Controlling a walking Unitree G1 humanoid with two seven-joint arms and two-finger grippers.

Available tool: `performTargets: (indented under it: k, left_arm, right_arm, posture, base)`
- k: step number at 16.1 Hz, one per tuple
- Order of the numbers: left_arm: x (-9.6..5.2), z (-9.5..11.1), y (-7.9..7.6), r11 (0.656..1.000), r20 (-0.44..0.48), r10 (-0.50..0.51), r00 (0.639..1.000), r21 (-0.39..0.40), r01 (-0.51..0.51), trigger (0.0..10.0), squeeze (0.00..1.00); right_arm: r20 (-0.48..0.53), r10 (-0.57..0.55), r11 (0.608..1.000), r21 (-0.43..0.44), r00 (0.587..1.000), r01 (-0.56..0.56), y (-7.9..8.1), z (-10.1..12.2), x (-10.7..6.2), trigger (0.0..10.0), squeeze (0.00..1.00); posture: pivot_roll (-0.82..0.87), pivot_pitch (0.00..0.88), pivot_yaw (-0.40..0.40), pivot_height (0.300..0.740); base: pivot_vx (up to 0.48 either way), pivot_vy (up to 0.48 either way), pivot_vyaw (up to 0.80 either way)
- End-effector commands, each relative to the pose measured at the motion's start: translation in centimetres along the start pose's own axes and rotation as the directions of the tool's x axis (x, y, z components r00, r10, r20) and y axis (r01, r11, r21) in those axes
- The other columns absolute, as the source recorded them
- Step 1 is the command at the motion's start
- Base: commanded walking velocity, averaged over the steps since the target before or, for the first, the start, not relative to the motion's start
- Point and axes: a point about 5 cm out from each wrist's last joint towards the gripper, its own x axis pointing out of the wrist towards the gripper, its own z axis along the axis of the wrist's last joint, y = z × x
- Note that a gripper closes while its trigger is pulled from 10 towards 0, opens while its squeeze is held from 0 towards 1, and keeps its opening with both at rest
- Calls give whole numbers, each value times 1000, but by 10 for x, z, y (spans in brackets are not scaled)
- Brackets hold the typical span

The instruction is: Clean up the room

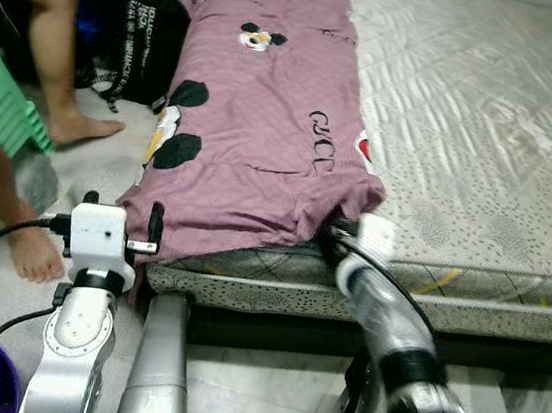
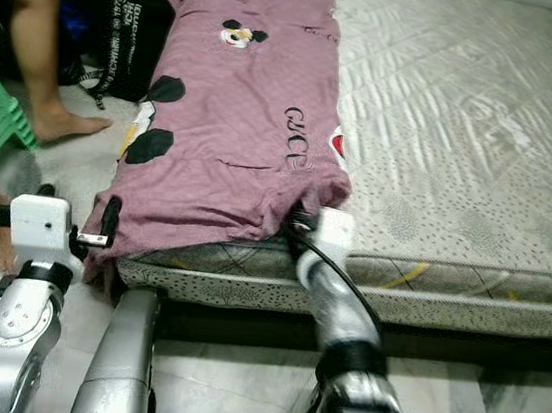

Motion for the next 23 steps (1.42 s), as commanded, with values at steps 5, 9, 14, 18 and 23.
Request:
performTargets:
  k: [5,9,14,18,23]
  left_arm:
    - [18,-4,-18,995,2,-87,996,-39,87,10000,0]
    - [25,-4,-25,994,16,-92,996,-59,93,10000,0]
    - [26,-3,-24,995,34,-82,996,-60,84,10000,0]
    - [27,-2,-24,995,45,-80,996,-60,83,10000,0]
    - [26,-1,-26,994,51,-84,995,-62,87,10000,0]
  right_arm:
    - [-46,-8,998,64,999,11,-32,-16,-57,0,0]
    - [92,-176,984,-20,980,179,-63,15,-67,0,0]
    - [524,-61,983,-116,849,143,-23,121,-64,0,0]
    - [486,134,988,-136,864,-77,31,130,-40,0,0]
    - [-9,149,983,-109,989,-149,37,8,-3,0,0]
  posture:
    - [105,0,2,485]
    - [89,0,-3,485]
    - [102,0,-8,485]
    - [106,0,-7,485]
    - [138,0,-13,485]
  base:
    - [0,0,0]
    - [0,0,0]
    - [0,0,0]
    - [0,0,0]
    - [0,0,0]
